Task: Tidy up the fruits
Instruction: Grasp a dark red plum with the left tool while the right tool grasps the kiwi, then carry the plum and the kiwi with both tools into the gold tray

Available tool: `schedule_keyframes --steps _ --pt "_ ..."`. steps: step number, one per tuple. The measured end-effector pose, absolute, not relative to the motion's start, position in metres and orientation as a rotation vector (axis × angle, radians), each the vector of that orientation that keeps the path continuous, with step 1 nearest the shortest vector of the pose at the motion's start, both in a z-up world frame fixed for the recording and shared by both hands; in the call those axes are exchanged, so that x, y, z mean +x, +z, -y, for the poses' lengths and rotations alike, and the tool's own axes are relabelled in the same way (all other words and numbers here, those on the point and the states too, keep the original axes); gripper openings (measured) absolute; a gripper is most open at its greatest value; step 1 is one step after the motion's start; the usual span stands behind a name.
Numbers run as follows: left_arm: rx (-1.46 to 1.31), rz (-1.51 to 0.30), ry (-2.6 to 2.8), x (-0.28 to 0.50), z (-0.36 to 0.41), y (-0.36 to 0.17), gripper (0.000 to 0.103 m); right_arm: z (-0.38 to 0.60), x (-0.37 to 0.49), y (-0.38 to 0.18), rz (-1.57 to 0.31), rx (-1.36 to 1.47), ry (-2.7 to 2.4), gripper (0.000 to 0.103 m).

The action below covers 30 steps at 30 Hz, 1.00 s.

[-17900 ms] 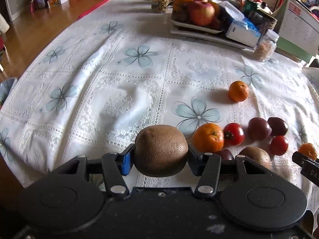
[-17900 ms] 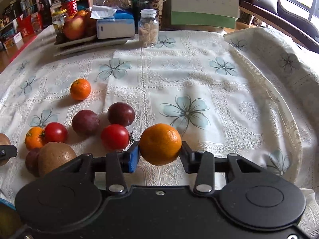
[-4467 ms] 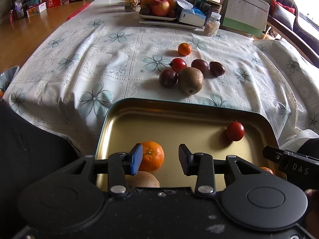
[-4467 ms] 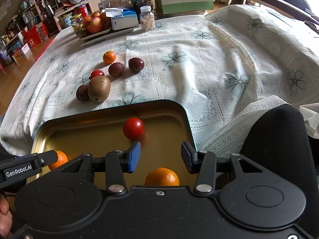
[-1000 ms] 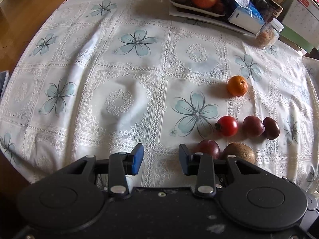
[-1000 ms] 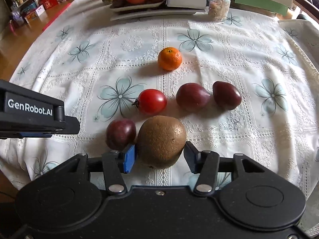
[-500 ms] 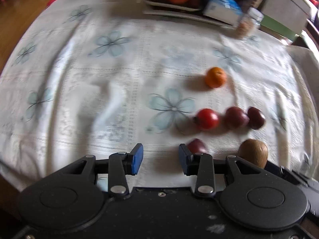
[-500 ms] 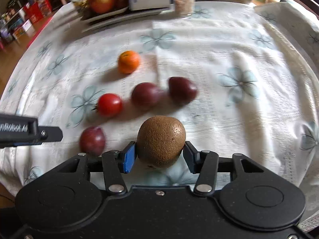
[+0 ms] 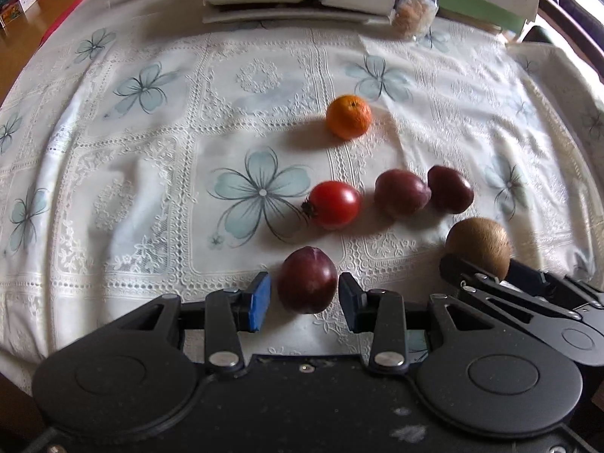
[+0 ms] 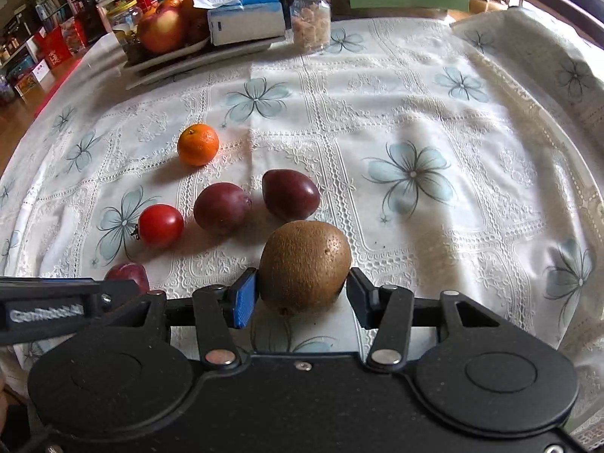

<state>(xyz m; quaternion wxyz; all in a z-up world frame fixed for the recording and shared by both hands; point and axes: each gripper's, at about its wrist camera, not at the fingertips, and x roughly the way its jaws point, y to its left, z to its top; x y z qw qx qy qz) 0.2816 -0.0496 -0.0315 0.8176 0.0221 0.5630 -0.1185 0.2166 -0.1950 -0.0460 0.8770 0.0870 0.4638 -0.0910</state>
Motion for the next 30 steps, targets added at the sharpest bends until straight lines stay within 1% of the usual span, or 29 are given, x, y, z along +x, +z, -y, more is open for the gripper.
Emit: schedule_keyframes --steps 8,20,22,30 --pt "0.086 -1.215 -0.219 0.288 0.061 -0.046 0.040 0.199 0.220 -0.046 -0.949 0.198 -0.181 0.057" --pt "0.099 -1.194 -0.200 0.290 0.067 -0.048 0.040 0.195 0.223 -0.053 -0.976 0.198 -0.169 0.057" --pt "0.092 -1.188 -0.200 0.290 0.066 -0.047 0.037 0.195 0.224 -0.054 -0.978 0.200 -0.172 0.057" --pt "0.051 -1.196 -0.206 0.293 0.061 -0.046 0.036 0.200 0.225 -0.054 -0.981 0.230 -0.165 0.057"
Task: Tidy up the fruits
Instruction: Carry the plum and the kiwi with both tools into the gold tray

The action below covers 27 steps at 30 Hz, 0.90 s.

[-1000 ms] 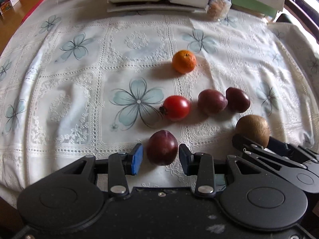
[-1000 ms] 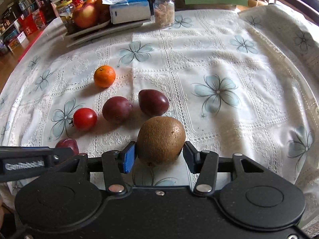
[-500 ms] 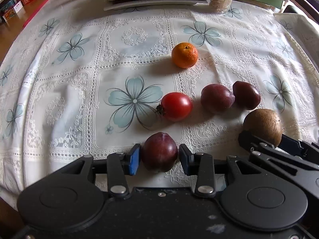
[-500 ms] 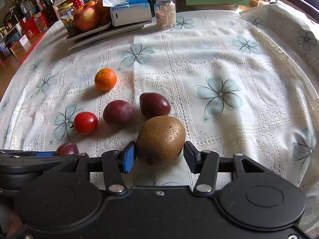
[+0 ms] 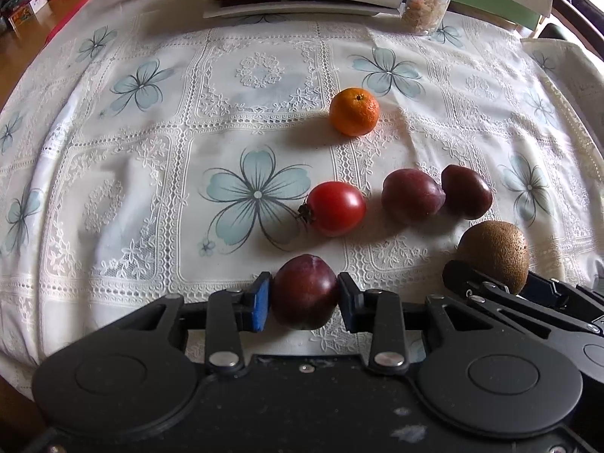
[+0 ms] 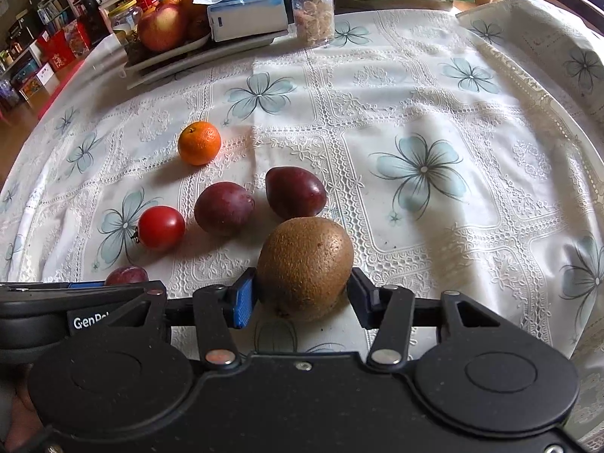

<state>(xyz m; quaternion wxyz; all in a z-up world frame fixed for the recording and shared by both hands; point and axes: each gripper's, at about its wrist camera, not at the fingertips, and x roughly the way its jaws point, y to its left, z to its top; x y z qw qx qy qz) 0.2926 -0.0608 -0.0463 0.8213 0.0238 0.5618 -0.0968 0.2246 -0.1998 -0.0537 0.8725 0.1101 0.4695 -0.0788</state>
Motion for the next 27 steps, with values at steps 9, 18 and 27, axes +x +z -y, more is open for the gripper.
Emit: schedule_keyframes --steps 9,18,27 --pt "0.001 -1.178 -0.207 0.293 0.054 -0.035 0.036 0.208 0.222 -0.048 -0.969 0.269 -0.176 0.057" --pt "-0.073 -1.166 -0.192 0.281 0.037 -0.010 0.036 0.213 0.207 -0.031 -0.934 0.292 -0.183 0.057" --pt "-0.106 -1.096 -0.160 0.211 0.014 0.020 0.036 0.209 0.162 -0.003 -0.894 0.336 -0.152 0.057"
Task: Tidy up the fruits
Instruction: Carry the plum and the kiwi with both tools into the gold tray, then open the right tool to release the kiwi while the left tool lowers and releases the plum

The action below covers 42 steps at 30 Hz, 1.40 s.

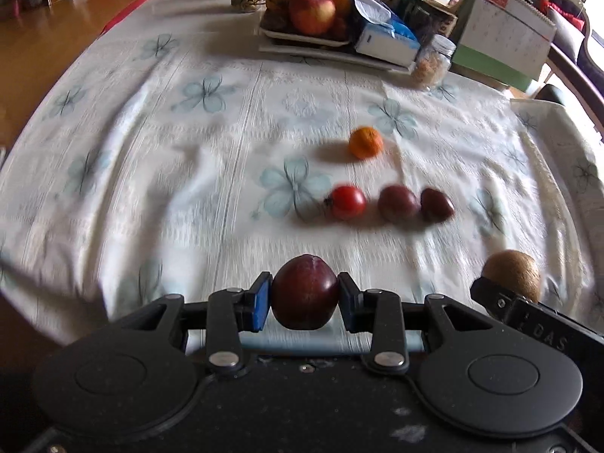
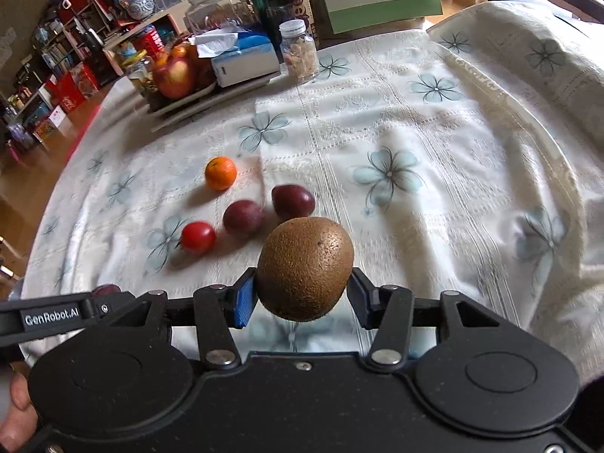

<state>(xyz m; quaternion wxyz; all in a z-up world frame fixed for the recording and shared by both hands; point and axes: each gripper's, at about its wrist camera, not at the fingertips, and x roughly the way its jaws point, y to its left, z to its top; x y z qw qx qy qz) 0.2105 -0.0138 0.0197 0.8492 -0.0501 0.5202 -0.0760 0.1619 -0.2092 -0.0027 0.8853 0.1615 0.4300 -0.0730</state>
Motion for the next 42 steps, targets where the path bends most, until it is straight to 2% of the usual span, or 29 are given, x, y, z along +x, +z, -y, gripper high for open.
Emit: schedule_keyframes --steps 11,18,37,42 --pt "-0.058 -1.089 -0.249 0.100 0.026 0.011 0.036 0.199 0.082 -0.002 -0.909 0.335 -0.134 0.057" --pt "-0.003 -1.074 -0.241 0.057 0.028 -0.005 0.036 0.191 0.045 -0.002 -0.892 0.304 -0.146 0.057" --pt "-0.024 -1.031 -0.210 0.052 0.021 -0.009 0.037 0.167 0.034 -0.011 -0.933 0.176 -0.133 0.057" --pt "-0.051 -1.043 -0.200 0.054 0.017 -0.010 0.037 0.155 0.026 -0.004 -0.860 0.101 -0.131 0.056"
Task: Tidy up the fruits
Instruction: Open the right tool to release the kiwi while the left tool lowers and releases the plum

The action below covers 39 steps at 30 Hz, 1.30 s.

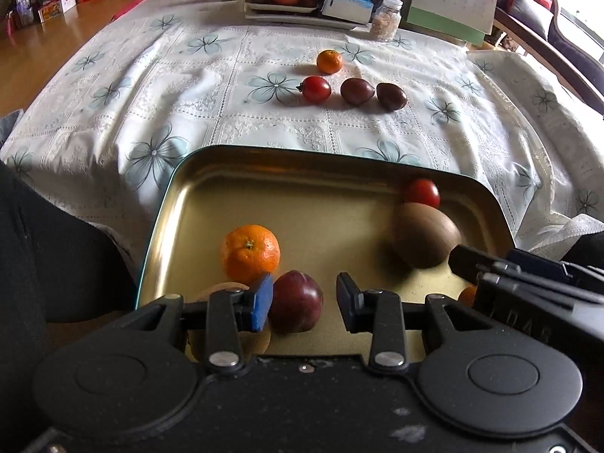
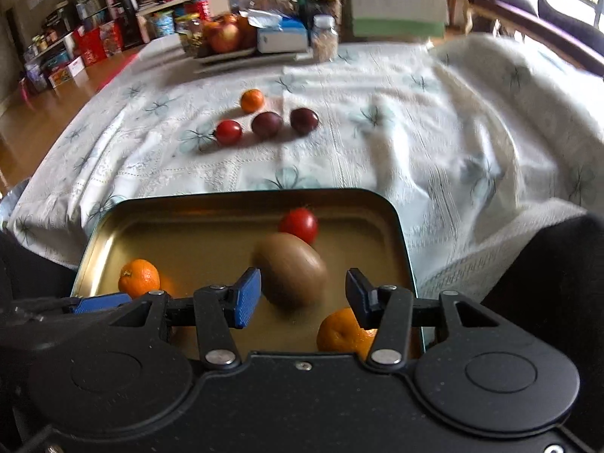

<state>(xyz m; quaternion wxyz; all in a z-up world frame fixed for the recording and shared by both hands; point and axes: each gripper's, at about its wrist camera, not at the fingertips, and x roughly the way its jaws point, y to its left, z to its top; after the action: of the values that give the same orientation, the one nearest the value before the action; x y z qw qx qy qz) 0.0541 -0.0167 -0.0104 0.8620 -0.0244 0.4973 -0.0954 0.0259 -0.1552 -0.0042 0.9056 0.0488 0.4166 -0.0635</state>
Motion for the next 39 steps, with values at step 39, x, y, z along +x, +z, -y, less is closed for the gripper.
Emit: schedule_keyframes --steps 39 --pt "-0.015 -1.015 -0.121 0.055 0.021 -0.007 0.037 0.162 0.024 -0.003 -0.959 0.153 -0.147 0.056"
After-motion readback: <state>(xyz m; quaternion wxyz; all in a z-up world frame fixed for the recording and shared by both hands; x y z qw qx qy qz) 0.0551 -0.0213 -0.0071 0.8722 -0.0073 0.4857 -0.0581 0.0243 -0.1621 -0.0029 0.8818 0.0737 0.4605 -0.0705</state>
